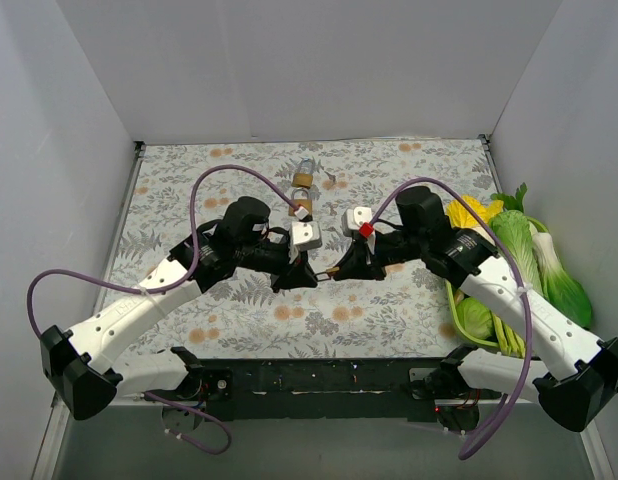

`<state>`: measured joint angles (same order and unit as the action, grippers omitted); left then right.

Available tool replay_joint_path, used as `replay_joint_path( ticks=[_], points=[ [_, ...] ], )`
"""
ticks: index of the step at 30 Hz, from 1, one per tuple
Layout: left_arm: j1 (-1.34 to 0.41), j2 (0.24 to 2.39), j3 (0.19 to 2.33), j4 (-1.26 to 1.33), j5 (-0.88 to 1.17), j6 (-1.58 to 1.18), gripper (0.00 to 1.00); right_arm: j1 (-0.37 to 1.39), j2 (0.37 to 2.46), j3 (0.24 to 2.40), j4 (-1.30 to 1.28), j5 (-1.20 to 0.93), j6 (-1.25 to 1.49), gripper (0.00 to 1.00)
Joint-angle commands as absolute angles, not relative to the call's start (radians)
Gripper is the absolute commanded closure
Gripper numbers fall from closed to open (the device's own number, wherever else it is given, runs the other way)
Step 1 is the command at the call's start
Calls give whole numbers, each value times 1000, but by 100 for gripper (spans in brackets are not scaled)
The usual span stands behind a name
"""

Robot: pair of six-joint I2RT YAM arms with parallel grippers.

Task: Lock with the key
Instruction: Lock the lock.

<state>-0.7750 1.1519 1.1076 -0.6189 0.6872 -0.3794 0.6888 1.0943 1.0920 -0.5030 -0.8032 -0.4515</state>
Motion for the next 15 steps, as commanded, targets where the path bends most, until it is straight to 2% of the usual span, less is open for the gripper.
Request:
replay_joint_path(
  ticks=[1, 15],
  points=[
    [-781, 1144, 1117, -638, 594, -305, 100, 675, 1080, 1131, -534, -787, -417, 99],
    [-781, 1160, 1101, -680, 463, -204, 100, 675, 1120, 1184, -612, -735, -463, 99]
  ],
)
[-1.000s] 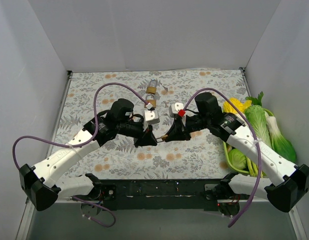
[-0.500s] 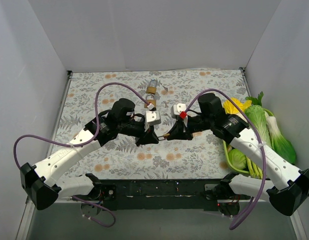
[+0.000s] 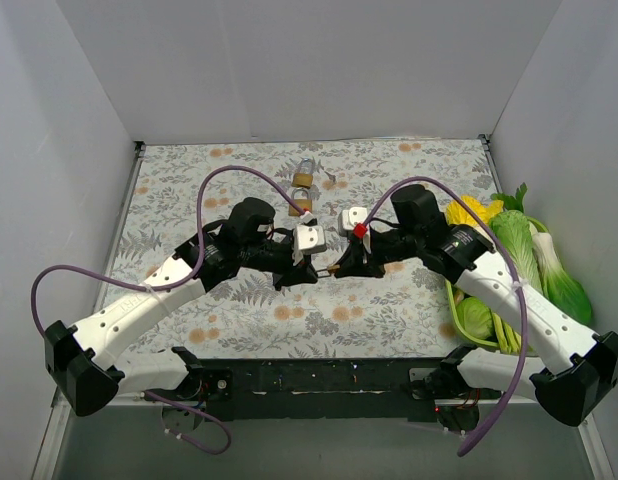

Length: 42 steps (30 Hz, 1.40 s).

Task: Lock with the key
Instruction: Lock the lock.

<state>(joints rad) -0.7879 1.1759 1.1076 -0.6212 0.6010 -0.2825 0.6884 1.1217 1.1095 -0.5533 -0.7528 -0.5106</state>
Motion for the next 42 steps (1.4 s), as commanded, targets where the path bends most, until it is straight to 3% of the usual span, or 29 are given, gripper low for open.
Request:
replay_joint_path(
  ticks=[1, 10, 23, 42],
  points=[
    [-781, 1157, 1100, -672, 460, -203, 100, 675, 1124, 1184, -614, -747, -463, 99],
    [-781, 1157, 1088, -658, 381, -170, 100, 670, 1154, 1223, -666, -750, -480, 99],
    [-766, 1164, 1109, -726, 466, -215, 100, 653, 1057, 1151, -503, -595, -462, 99],
    [-753, 1196, 1227, -683, 667, -288, 100, 658, 1114, 1114, -433, -765, -405, 99]
  ],
)
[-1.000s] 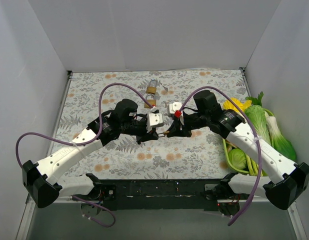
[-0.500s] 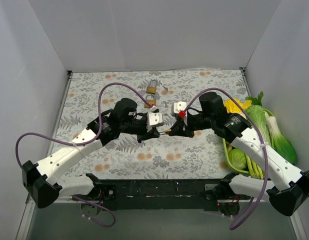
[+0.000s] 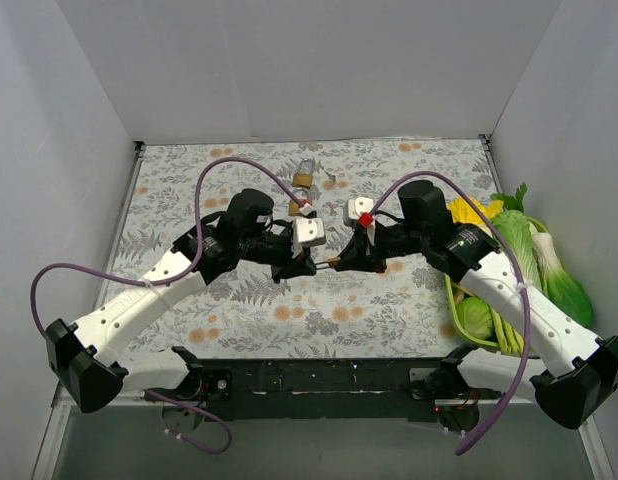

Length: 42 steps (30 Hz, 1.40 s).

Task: Lock with the key
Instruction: Lock the lock.

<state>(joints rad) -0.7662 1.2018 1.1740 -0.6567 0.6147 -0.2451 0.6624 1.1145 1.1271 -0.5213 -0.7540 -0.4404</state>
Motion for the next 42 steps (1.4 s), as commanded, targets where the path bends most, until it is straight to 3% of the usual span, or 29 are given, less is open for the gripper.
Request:
replay_joint_path(
  ticks=[1, 42],
  points=[
    [-753, 1198, 1230, -681, 675, -299, 100, 661, 1117, 1112, -430, -765, -403, 99],
    [-753, 1210, 1210, -272, 765, -537, 100, 841, 1282, 1066, -190, -949, -224, 99]
  ],
)
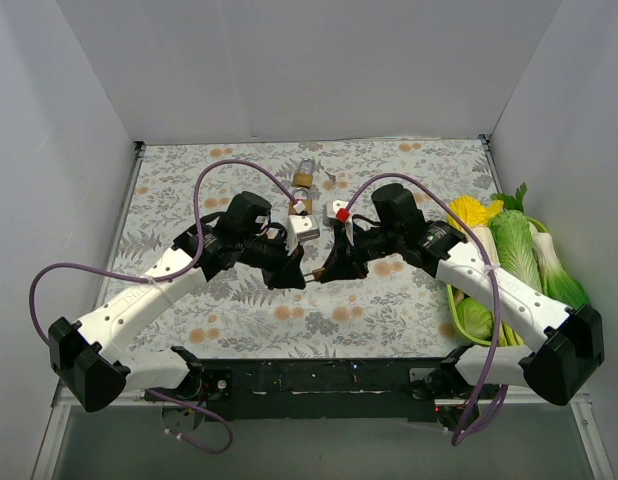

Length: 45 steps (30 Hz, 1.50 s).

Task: Lock with the key
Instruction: Lock the lock.

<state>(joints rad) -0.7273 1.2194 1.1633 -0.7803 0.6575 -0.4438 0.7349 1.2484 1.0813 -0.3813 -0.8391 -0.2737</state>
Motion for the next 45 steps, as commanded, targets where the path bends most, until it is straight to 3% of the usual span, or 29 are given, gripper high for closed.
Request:
replay_joint_path(
  ticks=[1, 8, 16, 20, 23, 24, 29, 31, 40, 45],
  points=[
    [-753, 1210, 1207, -261, 764, -538, 100, 842, 1284, 1065, -189, -957, -213, 99],
    [-752, 1210, 1209, -259, 765, -519, 100, 848, 1261, 1052, -195, -950, -224, 99],
    [-723, 1118, 1169, -497, 709, -411, 100, 769, 1204, 1066, -299, -882, -242, 99],
    [-622, 1066, 1140, -547, 704, -408, 85, 671, 1183, 1066, -281, -847, -203, 99],
    [-566, 1051, 1147, -554, 652, -452, 49, 602, 1181, 1088, -237, -809, -163, 99],
    [-548, 1049, 1155, -546, 632, -484, 30, 585, 1183, 1094, -218, -795, -132, 99],
    [-395, 1081, 1193, -447, 658, -769, 13, 491, 1177, 1112, -16, -605, -8, 99],
    [-390, 1106, 1218, -396, 660, -955, 2, 489, 1174, 1111, 101, -530, 67, 99],
    [-376, 1176, 1158, 52, 765, -1549, 2, 578, 1195, 1101, 311, -220, 163, 99],
    [-374, 1221, 1204, 72, 721, -1664, 2, 692, 1200, 1109, 313, -42, 108, 99]
  ],
)
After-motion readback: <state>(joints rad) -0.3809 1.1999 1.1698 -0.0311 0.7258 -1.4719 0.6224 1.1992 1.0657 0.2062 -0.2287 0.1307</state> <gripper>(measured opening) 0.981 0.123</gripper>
